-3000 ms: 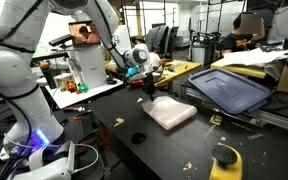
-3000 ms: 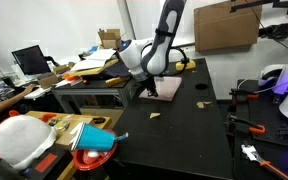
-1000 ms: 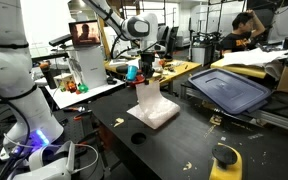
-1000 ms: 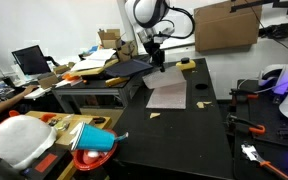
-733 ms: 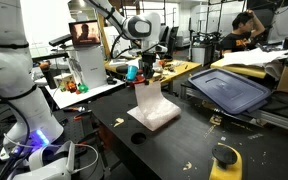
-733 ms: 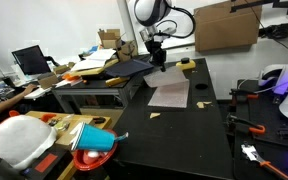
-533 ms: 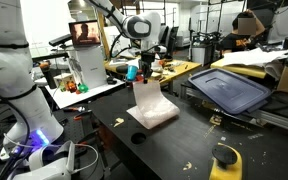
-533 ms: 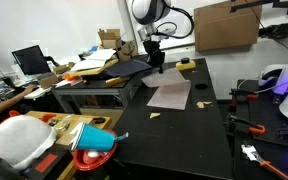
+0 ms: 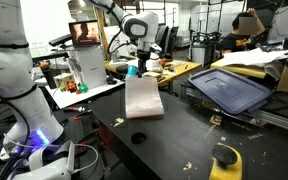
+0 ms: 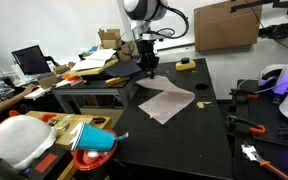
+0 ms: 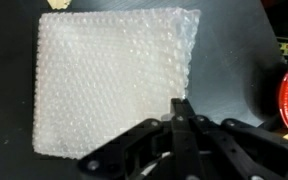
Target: Unfold the white cloth
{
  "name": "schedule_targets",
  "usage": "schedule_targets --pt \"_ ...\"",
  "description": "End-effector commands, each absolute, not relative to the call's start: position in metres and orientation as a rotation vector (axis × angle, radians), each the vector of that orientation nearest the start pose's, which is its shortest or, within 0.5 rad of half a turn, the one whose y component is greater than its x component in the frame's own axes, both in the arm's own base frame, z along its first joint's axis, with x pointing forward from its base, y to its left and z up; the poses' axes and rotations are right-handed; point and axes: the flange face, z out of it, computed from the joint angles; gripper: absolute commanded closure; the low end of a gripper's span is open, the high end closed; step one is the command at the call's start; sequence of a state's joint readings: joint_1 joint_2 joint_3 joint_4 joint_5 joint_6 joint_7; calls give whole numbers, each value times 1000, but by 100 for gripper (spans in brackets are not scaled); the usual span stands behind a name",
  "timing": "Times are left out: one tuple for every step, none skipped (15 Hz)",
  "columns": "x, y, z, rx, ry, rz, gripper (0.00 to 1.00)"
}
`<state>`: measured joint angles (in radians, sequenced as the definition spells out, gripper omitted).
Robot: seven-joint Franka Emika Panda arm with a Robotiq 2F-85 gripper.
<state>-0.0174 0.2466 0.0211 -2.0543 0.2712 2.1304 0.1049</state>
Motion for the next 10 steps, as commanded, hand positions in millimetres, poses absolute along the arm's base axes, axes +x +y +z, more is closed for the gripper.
schedule_targets --pt "572 22 321 -2818 363 229 100" --pt "573 21 325 -2806 356 217 100" --pt "574 18 329 -2793 343 197 100" --pt "574 16 332 -2786 328 177 100" --pt "573 11 337 -2783 310 160 100" --pt "571 5 341 -2780 293 148 100" --pt "568 -1 347 -2778 279 140 100" --pt "565 -7 352 -2781 267 130 100" --pt "561 -14 359 -2786 258 115 100" --pt "556 -21 367 -2794 252 90 100"
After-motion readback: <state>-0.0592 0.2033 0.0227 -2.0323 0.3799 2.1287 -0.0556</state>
